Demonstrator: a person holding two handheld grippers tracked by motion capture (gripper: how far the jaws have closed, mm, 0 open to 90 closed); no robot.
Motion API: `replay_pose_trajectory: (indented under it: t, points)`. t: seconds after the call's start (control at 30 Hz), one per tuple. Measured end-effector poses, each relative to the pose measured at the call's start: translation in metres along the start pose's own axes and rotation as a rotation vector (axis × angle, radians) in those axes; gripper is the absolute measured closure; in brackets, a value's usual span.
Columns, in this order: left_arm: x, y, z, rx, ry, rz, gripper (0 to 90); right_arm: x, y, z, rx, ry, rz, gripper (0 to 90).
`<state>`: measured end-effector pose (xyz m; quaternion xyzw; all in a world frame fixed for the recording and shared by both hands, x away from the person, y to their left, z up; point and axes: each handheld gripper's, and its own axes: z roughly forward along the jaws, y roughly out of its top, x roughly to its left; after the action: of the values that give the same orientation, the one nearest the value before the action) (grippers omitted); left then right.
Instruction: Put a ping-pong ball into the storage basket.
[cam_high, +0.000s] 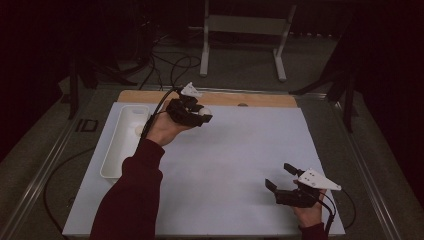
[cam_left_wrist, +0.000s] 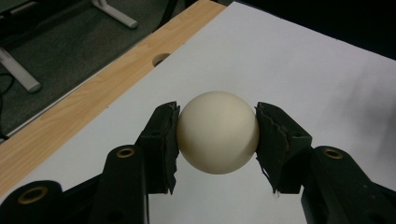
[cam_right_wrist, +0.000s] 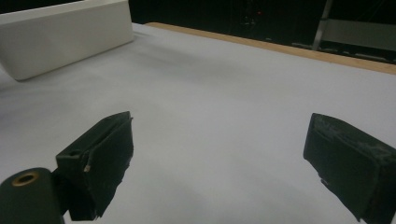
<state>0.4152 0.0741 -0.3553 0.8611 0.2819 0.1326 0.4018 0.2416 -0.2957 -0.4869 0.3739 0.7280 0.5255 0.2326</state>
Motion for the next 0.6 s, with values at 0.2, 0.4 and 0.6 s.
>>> replay_pose_trajectory:
  t: [0.2, 0.4, 0.6]
  points:
    - [0.0018, -0.0002, -0.0029, -0.001, 0.004, -0.001, 51.6, -0.0001, 0.0000, 0.0002, 0.002, -0.001, -0.004, 8.0]
    - [0.0028, 0.0002, -0.0058, -0.004, 0.010, -0.002, 51.6, 0.0000, 0.0000, 0.0002, 0.002, 0.000, -0.004, 8.0]
    - [0.0043, 0.0003, -0.0093, -0.006, 0.013, 0.002, 51.7, 0.0001, 0.0000, 0.0002, 0.002, 0.001, -0.003, 8.1]
